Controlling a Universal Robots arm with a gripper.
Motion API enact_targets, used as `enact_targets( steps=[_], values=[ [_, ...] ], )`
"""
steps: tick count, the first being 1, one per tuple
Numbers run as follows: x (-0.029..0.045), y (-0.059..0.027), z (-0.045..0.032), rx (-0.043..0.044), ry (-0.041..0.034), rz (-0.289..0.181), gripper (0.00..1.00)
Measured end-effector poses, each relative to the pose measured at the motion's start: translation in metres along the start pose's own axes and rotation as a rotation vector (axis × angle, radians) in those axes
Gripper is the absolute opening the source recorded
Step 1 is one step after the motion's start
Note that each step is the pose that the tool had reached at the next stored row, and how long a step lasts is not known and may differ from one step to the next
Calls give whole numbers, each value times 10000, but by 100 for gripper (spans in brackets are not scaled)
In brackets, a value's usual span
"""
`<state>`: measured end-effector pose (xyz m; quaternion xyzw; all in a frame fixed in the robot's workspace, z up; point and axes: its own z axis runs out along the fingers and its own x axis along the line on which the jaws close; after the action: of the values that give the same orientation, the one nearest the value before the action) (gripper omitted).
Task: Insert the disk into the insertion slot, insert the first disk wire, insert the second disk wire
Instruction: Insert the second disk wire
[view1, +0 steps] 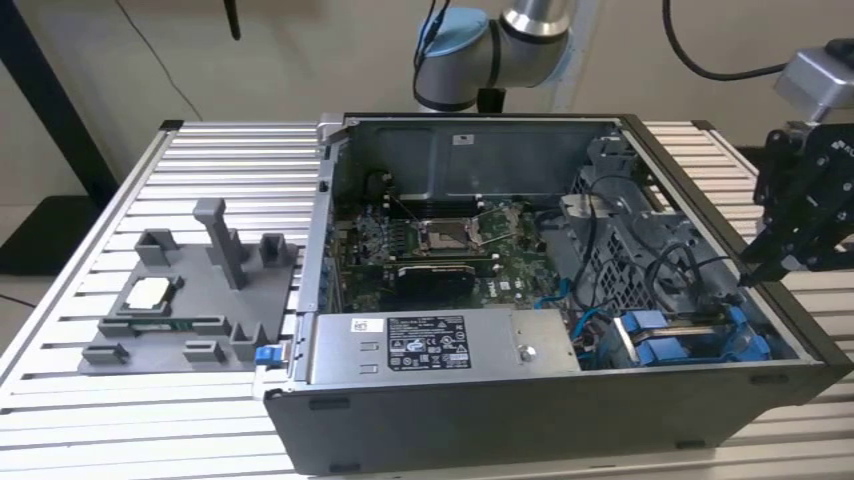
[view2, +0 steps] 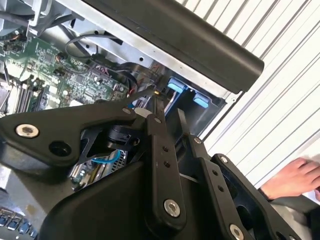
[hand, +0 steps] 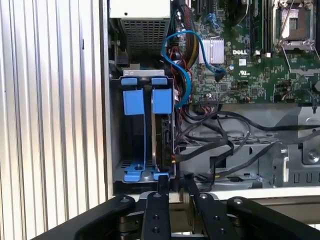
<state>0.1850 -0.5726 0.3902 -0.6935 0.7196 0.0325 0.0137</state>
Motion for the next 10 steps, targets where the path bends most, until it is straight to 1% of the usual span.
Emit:
enact_targets(
  steps=[5,10],
  values=[
    [-9,-47,-13,-121,4,8,27],
    [-17,-63,-23,-168,7,11,27]
  ],
)
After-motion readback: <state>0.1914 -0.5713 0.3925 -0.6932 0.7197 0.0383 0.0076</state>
